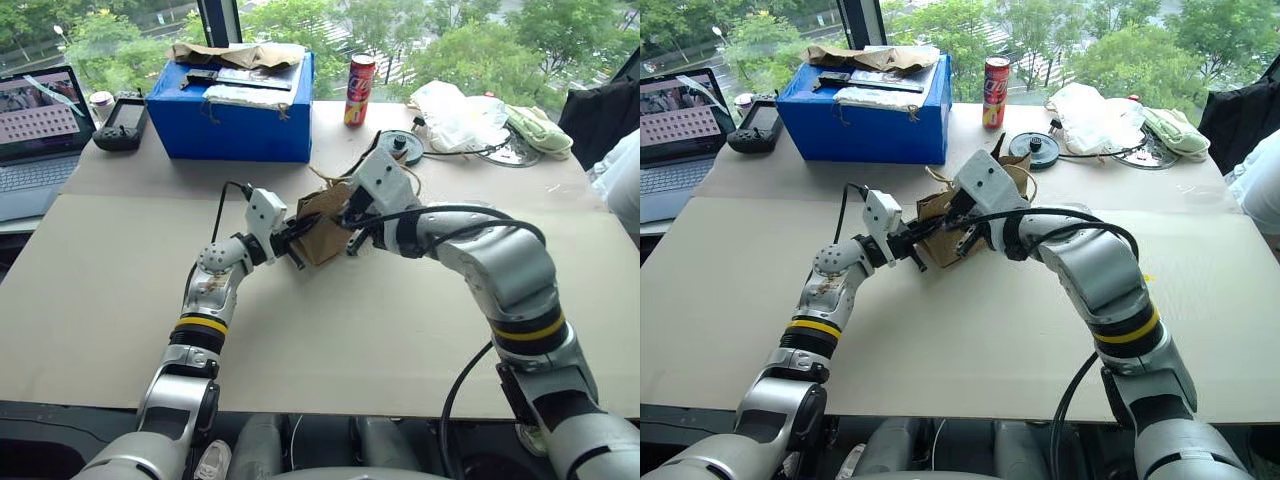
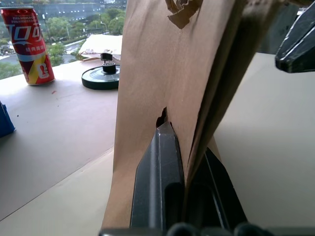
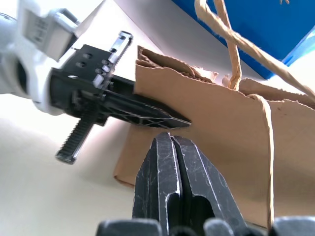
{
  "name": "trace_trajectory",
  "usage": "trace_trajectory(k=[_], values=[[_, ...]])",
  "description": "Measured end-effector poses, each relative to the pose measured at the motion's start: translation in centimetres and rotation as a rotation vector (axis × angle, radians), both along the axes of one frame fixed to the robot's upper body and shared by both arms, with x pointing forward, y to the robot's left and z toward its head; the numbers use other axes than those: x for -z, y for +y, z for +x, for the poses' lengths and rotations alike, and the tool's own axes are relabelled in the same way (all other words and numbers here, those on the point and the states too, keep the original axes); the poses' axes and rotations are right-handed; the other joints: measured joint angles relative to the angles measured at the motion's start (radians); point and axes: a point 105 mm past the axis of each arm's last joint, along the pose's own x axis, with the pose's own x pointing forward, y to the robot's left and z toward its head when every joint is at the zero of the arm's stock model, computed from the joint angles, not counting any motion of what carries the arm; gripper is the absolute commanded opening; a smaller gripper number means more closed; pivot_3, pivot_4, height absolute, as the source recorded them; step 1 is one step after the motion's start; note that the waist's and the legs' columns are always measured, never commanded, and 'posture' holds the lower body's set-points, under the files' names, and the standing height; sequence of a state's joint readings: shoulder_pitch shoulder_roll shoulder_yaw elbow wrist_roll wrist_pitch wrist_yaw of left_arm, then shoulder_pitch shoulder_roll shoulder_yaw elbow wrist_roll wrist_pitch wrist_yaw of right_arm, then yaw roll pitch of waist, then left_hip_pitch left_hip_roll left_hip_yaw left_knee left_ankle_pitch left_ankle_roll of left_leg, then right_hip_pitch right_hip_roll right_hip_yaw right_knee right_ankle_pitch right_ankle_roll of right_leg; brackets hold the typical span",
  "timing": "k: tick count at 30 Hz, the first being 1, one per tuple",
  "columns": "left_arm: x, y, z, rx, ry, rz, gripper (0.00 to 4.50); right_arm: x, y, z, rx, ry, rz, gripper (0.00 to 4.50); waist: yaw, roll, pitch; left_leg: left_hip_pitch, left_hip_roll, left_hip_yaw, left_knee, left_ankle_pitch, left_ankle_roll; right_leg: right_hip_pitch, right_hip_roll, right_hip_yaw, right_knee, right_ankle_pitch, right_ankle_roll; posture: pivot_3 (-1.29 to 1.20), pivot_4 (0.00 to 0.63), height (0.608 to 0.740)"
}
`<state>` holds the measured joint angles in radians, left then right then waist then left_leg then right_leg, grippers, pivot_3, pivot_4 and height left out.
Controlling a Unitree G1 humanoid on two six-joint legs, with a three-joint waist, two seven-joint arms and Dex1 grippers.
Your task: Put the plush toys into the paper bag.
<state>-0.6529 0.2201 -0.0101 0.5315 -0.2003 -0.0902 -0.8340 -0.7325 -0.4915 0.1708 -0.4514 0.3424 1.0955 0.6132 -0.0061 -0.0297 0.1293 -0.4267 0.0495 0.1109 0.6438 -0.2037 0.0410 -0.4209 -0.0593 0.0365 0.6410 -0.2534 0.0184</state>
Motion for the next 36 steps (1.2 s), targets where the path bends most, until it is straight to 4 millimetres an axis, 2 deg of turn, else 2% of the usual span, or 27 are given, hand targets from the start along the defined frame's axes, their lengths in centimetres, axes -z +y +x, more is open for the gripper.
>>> trace_trajectory(k=[2,5,6,8,10,13,17,20,23,25,28,33,36], values=[[0.1,0.2,0.0,0.003,0.004,0.005,0.02,-0.7,-1.3,-1.3,-0.055,0.003,0.06,0.0,0.003,0.0,0.0,0.0,0.0,0.0,0.0,0.0,0.0,0.0,0.0,0.0,-0.001,0.0,0.0,0.0,0.15,0.739],[-0.1,1.1,-0.4,0.032,0.007,0.011,0.02,-1.3,-4.8,-2.9,-0.093,0.01,0.113,0.0,0.003,0.0,0.0,0.001,0.0,0.0,0.0,0.0,0.0,0.001,0.0,0.0,-0.003,0.0,0.0,0.0,0.15,0.739],[-0.2,1.6,-0.7,0.042,0.006,0.017,0.02,-1.1,-5.6,-3.1,-0.091,0.02,0.122,0.0,0.003,0.0,0.0,0.001,0.001,0.0,0.0,0.0,0.0,0.001,0.0,0.0,-0.003,0.0,0.0,0.0,0.15,0.739],[-1.1,3.8,-1.8,0.071,0.01,0.032,0.02,-0.5,-8.7,-3.1,-0.048,0.054,0.152,0.0,-0.009,0.0,0.0,0.002,0.001,0.001,-0.001,0.0,0.0,0.0,0.001,0.002,-0.002,0.0,0.0,0.0,0.15,0.739],[-2.3,5.0,-2.6,0.102,0.005,0.038,0.02,-0.4,-9.9,-3.0,-0.035,0.052,0.153,0.0,-0.014,0.0,0.0,0.004,0.001,0.001,-0.001,0.0,0.0,0.0,0.001,0.004,0.0,0.0,0.0,0.0,0.15,0.739],[-3.8,5.1,-4.6,0.207,0.008,0.06,0.02,-0.7,-9.4,-4.3,-0.141,0.053,0.143,0.0,-0.015,0.001,0.001,0.005,0.002,0.001,-0.001,0.0,0.0,0.001,0.002,0.004,0.0,0.0,0.0,0.0,0.15,0.739],[-5.2,7.0,-7.5,0.316,0.066,0.126,0.02,-0.4,-8.9,-7.2,-0.326,0.108,0.126,0.0,-0.011,0.001,0.001,0.006,0.002,0.001,-0.001,0.0,0.0,0.002,0.001,0.004,0.0,0.0,0.0,0.0,0.15,0.739],[-6.0,7.3,-8.9,0.388,0.086,0.141,0.02,-1.1,-9.1,-8.0,-0.386,0.09,0.118,0.0,-0.007,0.001,0.001,0.006,0.002,0.001,0.0,0.0,0.0,0.002,0.0,0.004,-0.001,-0.001,0.0,0.0,0.15,0.739],[-5.9,7.3,-9.6,0.435,0.107,0.151,0.02,-1.5,-9.3,-8.2,-0.409,0.076,0.112,0.0,0.0,0.001,0.001,0.006,0.001,0.001,0.0,0.0,0.0,0.003,0.0,0.004,-0.001,-0.001,0.001,0.0,0.15,0.739],[-5.0,7.1,-9.9,0.472,0.108,0.185,0.02,-1.6,-9.7,-8.1,-0.407,0.082,0.108,0.0,0.001,0.001,0.001,0.006,0.001,0.002,0.0,0.0,0.0,0.003,0.0,0.004,-0.002,-0.001,0.0,0.0,0.15,0.739],[-2.5,6.8,-10.1,0.507,0.107,0.24,0.02,-1.7,-9.9,-8.2,-0.411,0.08,0.09,0.0,0.003,0.001,0.001,0.005,0.001,0.002,0.0,0.0,0.0,0.002,0.0,0.004,-0.002,-0.001,0.0,0.0,0.15,0.739],[0.7,6.0,-9.3,0.545,0.062,0.287,0.02,-1.6,-10.0,-8.1,-0.418,0.095,0.071,0.0,0.009,0.001,0.001,0.005,0.001,0.002,0.0,0.0,0.0,0.002,0.0,0.004,-0.002,-0.001,0.0,0.0,0.15,0.739],[1.8,6.3,-9.1,0.559,0.047,0.335,0.02,-1.4,-9.9,-8.1,-0.423,0.109,0.067,0.0,0.009,0.001,0.001,0.005,0.001,0.002,0.0,0.0,0.0,0.002,0.0,0.004,-0.002,-0.001,0.0,0.0,0.15,0.739]])
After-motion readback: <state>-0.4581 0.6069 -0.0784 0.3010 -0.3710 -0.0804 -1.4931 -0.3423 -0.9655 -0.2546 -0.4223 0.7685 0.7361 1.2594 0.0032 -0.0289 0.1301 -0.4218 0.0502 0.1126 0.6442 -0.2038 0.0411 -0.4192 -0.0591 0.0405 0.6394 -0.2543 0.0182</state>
